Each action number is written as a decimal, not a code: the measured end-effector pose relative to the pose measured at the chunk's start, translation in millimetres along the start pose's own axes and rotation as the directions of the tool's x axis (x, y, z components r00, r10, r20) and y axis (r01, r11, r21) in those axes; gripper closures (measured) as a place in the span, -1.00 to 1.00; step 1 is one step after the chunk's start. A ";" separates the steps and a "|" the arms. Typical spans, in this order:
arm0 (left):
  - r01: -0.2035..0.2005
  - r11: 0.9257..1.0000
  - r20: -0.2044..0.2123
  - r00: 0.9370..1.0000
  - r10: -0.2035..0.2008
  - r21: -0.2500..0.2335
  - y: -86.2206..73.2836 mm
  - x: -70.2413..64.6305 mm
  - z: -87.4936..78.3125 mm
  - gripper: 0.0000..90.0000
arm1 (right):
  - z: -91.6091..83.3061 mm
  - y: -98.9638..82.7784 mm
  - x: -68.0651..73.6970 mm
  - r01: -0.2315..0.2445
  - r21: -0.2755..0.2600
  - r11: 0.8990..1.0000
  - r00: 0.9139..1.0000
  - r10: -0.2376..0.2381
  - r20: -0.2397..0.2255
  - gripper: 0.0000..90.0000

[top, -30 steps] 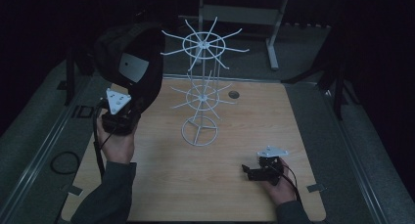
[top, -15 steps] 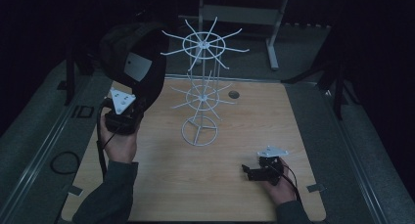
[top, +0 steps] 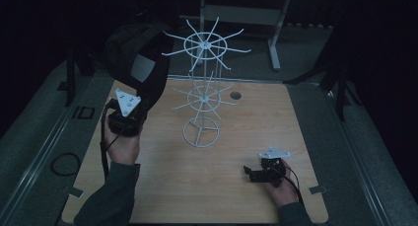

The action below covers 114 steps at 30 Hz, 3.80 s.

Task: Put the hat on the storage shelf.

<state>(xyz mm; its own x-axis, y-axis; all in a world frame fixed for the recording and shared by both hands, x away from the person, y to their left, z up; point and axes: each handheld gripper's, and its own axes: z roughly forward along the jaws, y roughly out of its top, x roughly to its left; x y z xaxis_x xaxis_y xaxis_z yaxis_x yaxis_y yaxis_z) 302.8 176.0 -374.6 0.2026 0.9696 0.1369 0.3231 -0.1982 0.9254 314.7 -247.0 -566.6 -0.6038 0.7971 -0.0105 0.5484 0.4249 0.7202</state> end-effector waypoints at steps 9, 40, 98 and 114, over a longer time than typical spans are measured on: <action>-0.024 1.000 -0.020 1.000 0.024 -0.001 -0.9 -4.3 1.0 0.92 | 0.0 0.0 0.0 0.000 0.000 1.000 1.000 0.000 0.000 -0.74; -0.057 0.998 -0.042 0.997 0.057 -0.004 -3.5 -7.8 2.0 0.92 | 0.0 0.0 0.0 0.000 0.000 1.000 1.000 0.000 0.000 -0.74; -0.118 0.993 -0.048 0.992 0.118 0.016 -17.0 -23.6 17.5 0.90 | -0.1 0.0 0.0 0.000 0.001 1.000 1.000 0.000 0.001 -0.74; -0.215 0.976 -0.014 0.976 0.215 0.041 -23.6 -40.9 23.1 0.86 | -0.1 0.0 0.1 -0.001 0.002 1.000 1.000 0.001 0.000 -0.74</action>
<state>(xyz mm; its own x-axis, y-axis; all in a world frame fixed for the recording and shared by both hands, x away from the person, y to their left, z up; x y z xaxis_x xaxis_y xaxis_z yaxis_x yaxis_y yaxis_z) 308.3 137.8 -410.3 0.2543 0.9061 0.3380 0.3099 -0.4074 0.8590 314.6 -246.9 -566.5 -0.6033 0.7975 -0.0098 0.5499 0.4249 0.7191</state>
